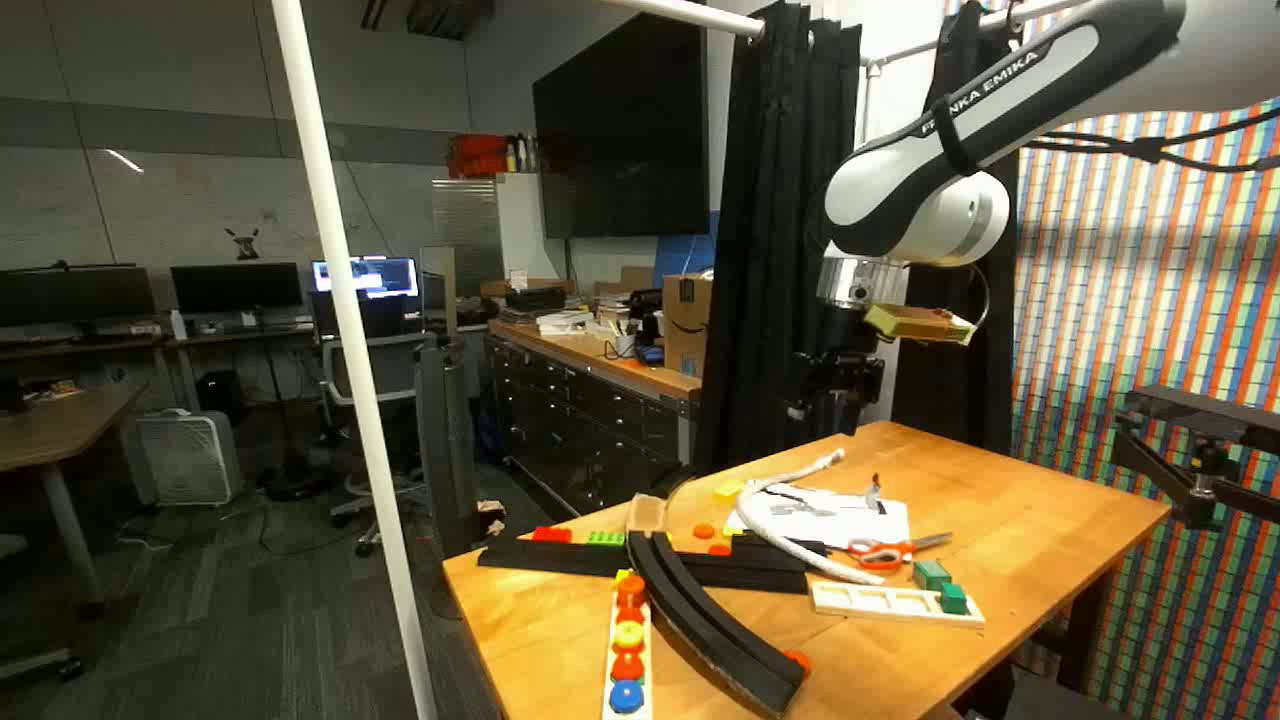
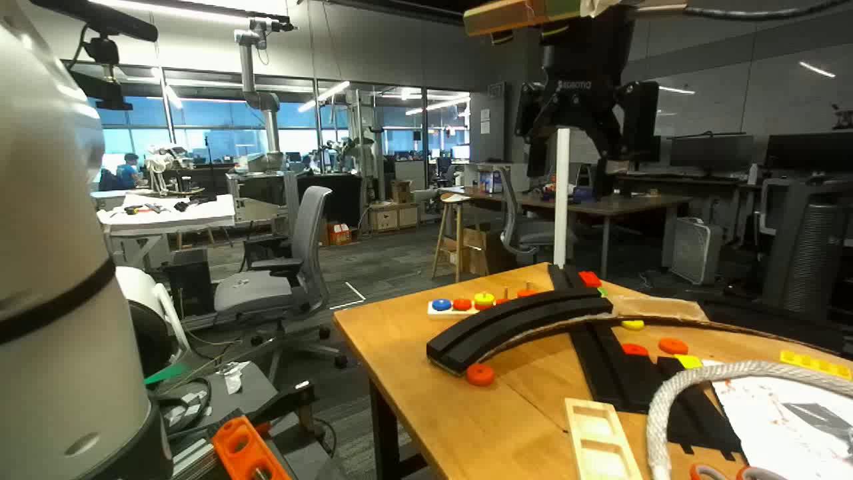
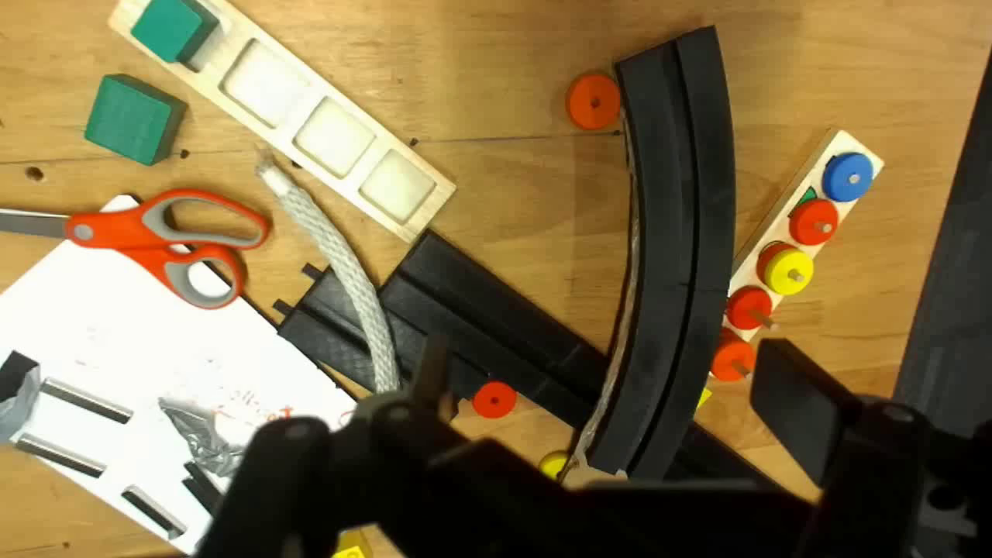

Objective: Pick up the orange object from the wooden object and put it on the table

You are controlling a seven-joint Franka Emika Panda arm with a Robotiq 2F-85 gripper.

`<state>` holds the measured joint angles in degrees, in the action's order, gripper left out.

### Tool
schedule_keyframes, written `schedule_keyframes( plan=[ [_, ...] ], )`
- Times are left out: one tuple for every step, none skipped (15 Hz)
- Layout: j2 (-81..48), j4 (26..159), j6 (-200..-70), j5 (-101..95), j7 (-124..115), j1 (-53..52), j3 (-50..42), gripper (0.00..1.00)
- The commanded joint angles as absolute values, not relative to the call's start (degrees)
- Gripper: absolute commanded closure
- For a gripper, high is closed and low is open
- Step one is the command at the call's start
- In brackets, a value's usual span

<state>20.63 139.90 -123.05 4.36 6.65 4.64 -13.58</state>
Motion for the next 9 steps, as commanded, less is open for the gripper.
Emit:
schedule_keyframes(
  plan=[
    [20.53,139.54,-122.89,4.85,7.03,5.84,-12.46,0.00],
    [20.55,139.24,-122.89,4.85,7.03,5.84,-12.46,0.00],
    [20.60,139.04,-122.89,4.85,7.03,5.83,-12.47,0.00],
    [20.60,138.97,-122.89,4.85,7.03,5.83,-12.47,0.00],
    [20.60,138.96,-122.89,4.85,7.03,5.83,-12.47,0.00],
    [20.60,138.96,-122.89,4.85,7.03,5.83,-12.47,0.00],
    [19.78,138.63,-123.65,5.36,6.64,5.58,-12.26,0.00],
    [19.01,138.35,-124.15,5.81,6.15,5.39,-12.03,0.00],
    [17.74,137.61,-124.46,6.91,5.91,4.86,-11.87,0.00]
  ],
)
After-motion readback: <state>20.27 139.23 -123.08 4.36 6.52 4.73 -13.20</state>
